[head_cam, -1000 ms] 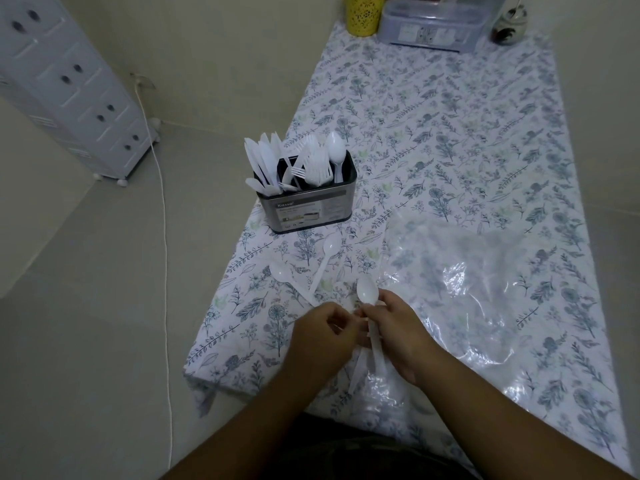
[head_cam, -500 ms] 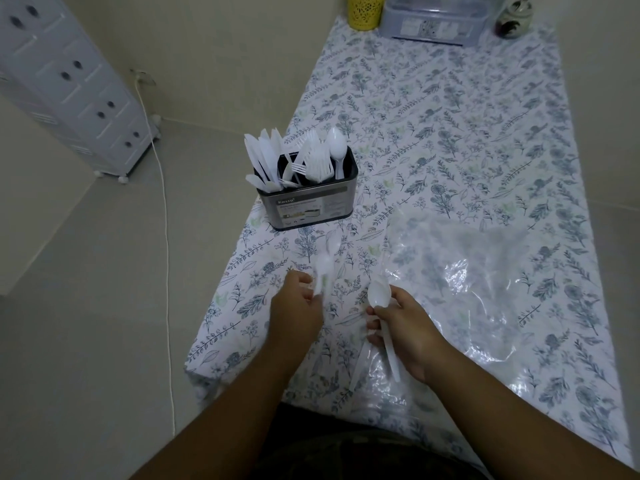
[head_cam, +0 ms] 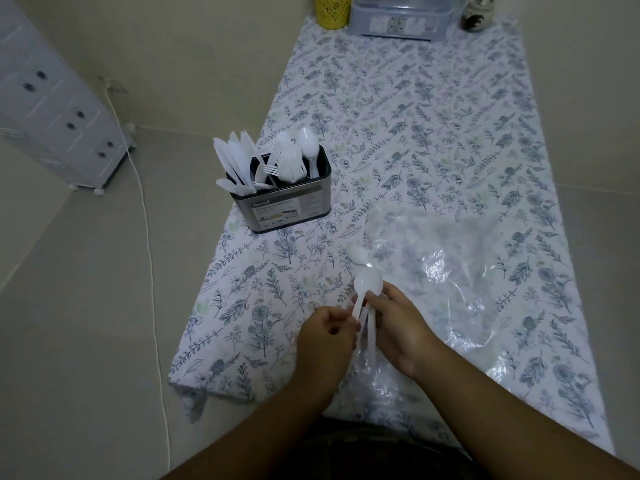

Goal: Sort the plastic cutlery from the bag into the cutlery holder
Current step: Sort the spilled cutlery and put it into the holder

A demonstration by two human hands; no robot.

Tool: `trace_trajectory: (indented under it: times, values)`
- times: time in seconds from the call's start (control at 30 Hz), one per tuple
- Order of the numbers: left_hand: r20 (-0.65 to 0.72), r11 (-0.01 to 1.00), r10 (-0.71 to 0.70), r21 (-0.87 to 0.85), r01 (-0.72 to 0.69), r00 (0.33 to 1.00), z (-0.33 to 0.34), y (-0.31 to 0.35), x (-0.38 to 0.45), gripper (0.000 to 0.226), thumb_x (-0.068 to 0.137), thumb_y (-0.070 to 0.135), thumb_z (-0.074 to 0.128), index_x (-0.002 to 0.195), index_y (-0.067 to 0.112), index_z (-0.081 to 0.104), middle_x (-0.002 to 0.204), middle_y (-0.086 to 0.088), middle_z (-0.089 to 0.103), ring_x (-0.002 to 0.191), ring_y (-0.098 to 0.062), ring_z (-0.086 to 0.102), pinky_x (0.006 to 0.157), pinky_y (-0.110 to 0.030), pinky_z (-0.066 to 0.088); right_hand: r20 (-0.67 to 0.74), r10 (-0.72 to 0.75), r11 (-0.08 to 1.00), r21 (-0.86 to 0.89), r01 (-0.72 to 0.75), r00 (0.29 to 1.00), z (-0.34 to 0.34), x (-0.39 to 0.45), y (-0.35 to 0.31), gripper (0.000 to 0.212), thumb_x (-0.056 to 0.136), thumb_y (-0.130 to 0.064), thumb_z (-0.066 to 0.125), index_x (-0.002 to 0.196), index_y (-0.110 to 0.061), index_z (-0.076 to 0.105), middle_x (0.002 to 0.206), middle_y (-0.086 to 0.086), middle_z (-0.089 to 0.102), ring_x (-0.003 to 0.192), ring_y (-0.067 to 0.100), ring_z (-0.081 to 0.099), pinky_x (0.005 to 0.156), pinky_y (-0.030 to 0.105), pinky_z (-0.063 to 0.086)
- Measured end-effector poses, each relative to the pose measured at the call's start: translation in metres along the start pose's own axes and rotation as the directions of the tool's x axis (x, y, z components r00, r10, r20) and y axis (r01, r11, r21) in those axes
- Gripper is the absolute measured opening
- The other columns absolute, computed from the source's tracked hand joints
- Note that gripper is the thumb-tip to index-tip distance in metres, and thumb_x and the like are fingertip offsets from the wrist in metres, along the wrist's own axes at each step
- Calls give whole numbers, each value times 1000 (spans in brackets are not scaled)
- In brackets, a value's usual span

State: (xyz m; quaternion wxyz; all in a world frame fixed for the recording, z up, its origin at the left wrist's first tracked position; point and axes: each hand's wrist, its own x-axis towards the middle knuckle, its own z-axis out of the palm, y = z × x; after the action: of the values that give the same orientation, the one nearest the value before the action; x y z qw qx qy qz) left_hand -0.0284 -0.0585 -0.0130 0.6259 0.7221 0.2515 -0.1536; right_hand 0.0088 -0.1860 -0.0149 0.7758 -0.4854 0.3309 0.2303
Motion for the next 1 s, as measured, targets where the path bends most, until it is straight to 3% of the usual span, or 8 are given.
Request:
trace_trajectory:
  times: [0.1, 0.2, 0.3, 0.37, 0.47, 0.67, 0.87, 1.0]
  values:
    - [40, 990, 93, 106, -97, 995, 4, -3, -1, 3, 91, 16, 68, 89, 17, 70, 81, 1, 74, 75, -8, 71, 67, -20, 58, -10, 14, 1000, 26, -14, 1000, -4, 1, 3, 30, 104, -6, 51, 133, -10, 56, 117, 23, 69, 103, 34, 70, 90, 47, 59]
    - [130, 925, 214, 291, -244, 968, 5, -1, 0, 5, 92, 23, 69, 90, 23, 73, 79, 11, 72, 75, 4, 66, 63, -7, 47, -37, -22, 998, -65, 19, 999, -13, 1, 4, 31, 101, -4, 54, 132, -8, 55, 115, 23, 70, 102, 34, 72, 89, 46, 60]
    - [134, 839, 266, 456, -298, 955, 4, -6, 9, 2, 89, 24, 69, 87, 24, 68, 79, 11, 66, 73, -3, 62, 62, -10, 46, -91, -44, 991, -130, 32, 995, -24, -1, 3, 26, 102, -6, 52, 126, -14, 57, 100, 16, 69, 83, 27, 68, 71, 42, 60]
    - [183, 758, 257, 571, -315, 949, 2, -13, 14, 17, 83, 27, 74, 90, 24, 59, 84, 9, 59, 76, -8, 58, 67, -21, 50, -135, -42, 986, -165, 20, 990, -34, -1, 2, 29, 99, -6, 51, 125, -18, 58, 93, 13, 66, 72, 23, 60, 59, 38, 53]
    - [245, 698, 195, 646, -310, 950, 1, -20, 14, 27, 80, 26, 78, 90, 26, 53, 78, 6, 58, 71, -10, 57, 66, -31, 55, -164, -38, 982, -191, 6, 986, -46, 0, 1, 33, 94, -5, 53, 123, -21, 56, 89, 14, 61, 66, 20, 53, 54, 34, 46]
    - [167, 805, 231, 520, -285, 958, 4, -15, 13, 22, 84, 21, 76, 98, 25, 60, 78, 9, 63, 69, -1, 62, 58, -9, 47, -124, -48, 979, -203, 22, 991, -52, -2, 4, 38, 93, -5, 57, 126, -24, 52, 84, 13, 58, 63, 22, 54, 53, 34, 49]
    - [239, 873, 265, 352, -337, 934, 34, 7, 5, 24, 82, 23, 81, 103, 24, 70, 76, 11, 68, 68, 7, 65, 61, -8, 48, 20, -69, 995, -74, 70, 997, -48, 1, 2, 30, 101, -28, 61, 127, -15, 57, 113, 14, 72, 103, 32, 73, 89, 52, 60]
    - [270, 857, 309, 336, -390, 912, 45, 12, 10, 19, 81, 21, 80, 100, 20, 76, 73, 11, 69, 68, 6, 65, 65, -9, 50, -10, -111, 986, -128, 109, 994, -52, 2, -2, 26, 105, -26, 53, 127, -14, 59, 117, 14, 73, 104, 28, 74, 93, 49, 59]
